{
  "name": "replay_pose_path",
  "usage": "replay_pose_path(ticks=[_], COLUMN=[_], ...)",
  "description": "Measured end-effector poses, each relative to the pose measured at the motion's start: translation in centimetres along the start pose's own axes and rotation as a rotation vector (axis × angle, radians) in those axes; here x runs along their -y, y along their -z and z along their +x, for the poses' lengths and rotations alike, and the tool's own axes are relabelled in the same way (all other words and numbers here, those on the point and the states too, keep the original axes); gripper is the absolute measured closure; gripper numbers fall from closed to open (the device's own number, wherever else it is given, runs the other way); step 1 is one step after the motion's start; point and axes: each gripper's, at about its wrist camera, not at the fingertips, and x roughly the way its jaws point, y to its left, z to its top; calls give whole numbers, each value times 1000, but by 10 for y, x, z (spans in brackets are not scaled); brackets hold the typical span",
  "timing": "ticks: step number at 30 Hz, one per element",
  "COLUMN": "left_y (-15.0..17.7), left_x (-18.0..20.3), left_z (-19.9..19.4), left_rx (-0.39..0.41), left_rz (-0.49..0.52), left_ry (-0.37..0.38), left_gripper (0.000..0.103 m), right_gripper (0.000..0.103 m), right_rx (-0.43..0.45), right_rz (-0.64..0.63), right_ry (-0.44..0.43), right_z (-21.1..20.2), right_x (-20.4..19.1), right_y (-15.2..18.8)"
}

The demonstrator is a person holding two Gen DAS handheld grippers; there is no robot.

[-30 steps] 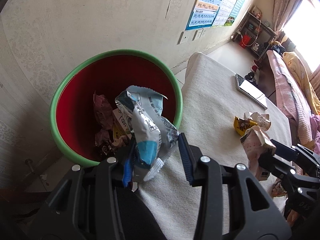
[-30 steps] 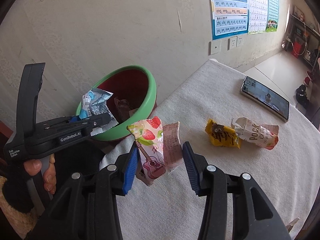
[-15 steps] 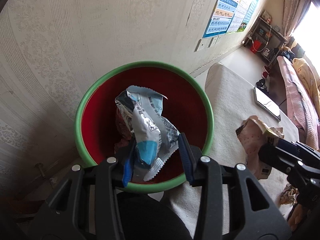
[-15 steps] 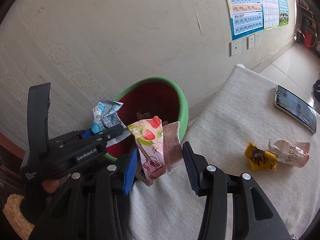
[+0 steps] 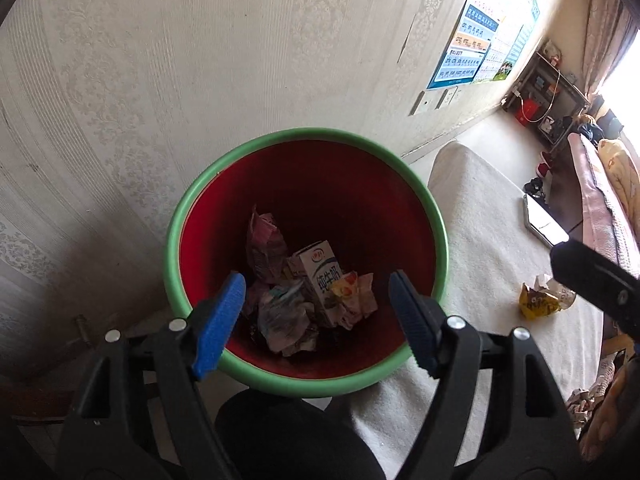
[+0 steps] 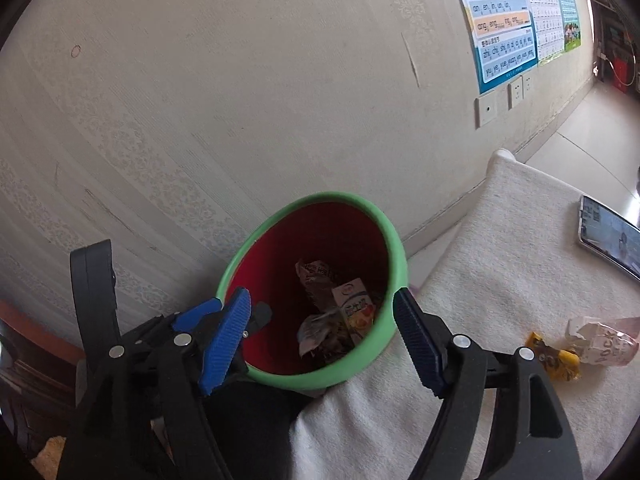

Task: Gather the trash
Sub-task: 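Open both grippers to drop the wrappers into the bin, then reach the right gripper to the white POCKY box while the left gripper approaches the yellow wrapper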

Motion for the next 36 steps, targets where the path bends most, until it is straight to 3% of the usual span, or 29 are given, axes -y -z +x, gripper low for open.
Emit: replay_pose_path(ticks=[2,6,9,11,16,19,20,22,23,25,28,32,35,36], left_y=[2,8,12,15,19,20,21,21,21,21,23,37,45,45], left_x=[3,12,22,27,34,37,37,38,38,39,47,91,134,148], left_z=[-1,1,1,1,6,9,9,9,9,9,11,23,34,37], left_rx=[1,-13,-20,-22,-37,-51,-52,-52,-53,-53,-71,-115,-154,-160], left_rz=[4,16,39,52,72,81,84,88,91,100,91,150,176,178], left_ry=[8,13,14,20,19,9,6,2,0,-6,14,126,231,260], left_gripper=[32,32,32,32,32,32,32,32,32,32,32,32,32,32], right_gripper=[31,31,31,31,32,34,39,66,71,95,98,98,84,68], right_rx=[15,22,-51,-124,-277,-300,-303,-299,-294,-285,-264,-235,-182,-162], right_rz=[-16,-53,-76,-78,-121,-194,-198,-186,-175,-118,-51,38,78,103], right_ry=[69,300,448,494,449,471,470,464,448,352,282,245,285,284], right_z=[-13,-34,-32,-24,-8,0,1,-2,-6,-20,-46,-70,-80,-84], right_x=[20,74,120,149,186,183,182,178,175,168,151,143,150,154], right_y=[10,14,13,15,35,47,51,57,60,68,84,110,113,112])
